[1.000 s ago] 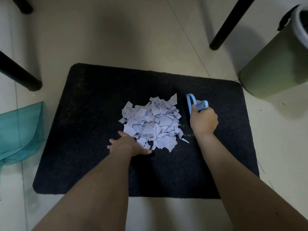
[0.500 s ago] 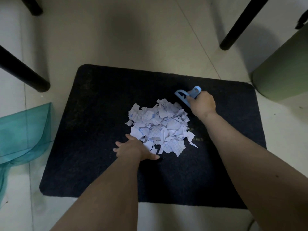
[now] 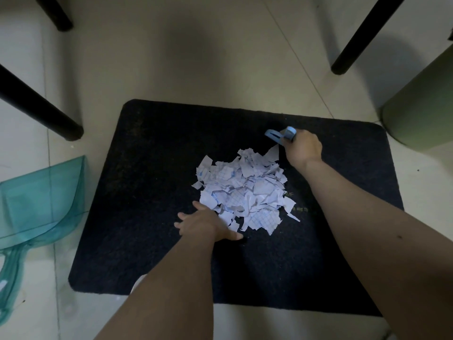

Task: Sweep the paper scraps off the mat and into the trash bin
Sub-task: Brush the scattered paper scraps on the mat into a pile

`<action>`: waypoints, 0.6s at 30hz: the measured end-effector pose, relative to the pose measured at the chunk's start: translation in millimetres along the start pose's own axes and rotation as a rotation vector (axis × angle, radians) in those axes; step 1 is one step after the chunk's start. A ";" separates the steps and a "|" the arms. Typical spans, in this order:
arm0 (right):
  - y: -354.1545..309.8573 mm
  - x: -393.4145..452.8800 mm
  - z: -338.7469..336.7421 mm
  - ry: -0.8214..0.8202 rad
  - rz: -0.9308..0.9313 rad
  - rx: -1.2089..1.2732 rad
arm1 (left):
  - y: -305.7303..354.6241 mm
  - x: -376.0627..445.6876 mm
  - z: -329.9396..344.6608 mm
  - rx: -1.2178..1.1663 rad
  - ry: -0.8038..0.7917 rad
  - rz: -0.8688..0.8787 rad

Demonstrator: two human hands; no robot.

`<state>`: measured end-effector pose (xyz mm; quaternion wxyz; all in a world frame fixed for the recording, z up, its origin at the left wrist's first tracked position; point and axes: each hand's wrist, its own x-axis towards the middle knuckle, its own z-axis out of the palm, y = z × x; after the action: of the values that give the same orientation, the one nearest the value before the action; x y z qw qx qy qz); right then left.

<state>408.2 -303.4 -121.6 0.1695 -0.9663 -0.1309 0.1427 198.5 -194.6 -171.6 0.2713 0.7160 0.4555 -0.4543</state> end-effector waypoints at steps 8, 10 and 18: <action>10.1 7.8 -18.4 -0.017 -0.014 0.191 | -1.1 6.5 1.8 0.009 0.010 0.003; 8.9 5.7 -13.8 0.025 -0.011 0.134 | -2.0 7.2 2.0 0.013 0.005 0.010; -1.3 -14.4 -4.5 -0.059 -0.032 0.117 | 0.3 4.0 1.5 0.023 0.001 -0.015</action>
<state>396.0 -307.8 -113.7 0.2239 -0.9479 -0.1426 0.1759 198.9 -194.3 -175.9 0.2595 0.7157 0.4558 -0.4612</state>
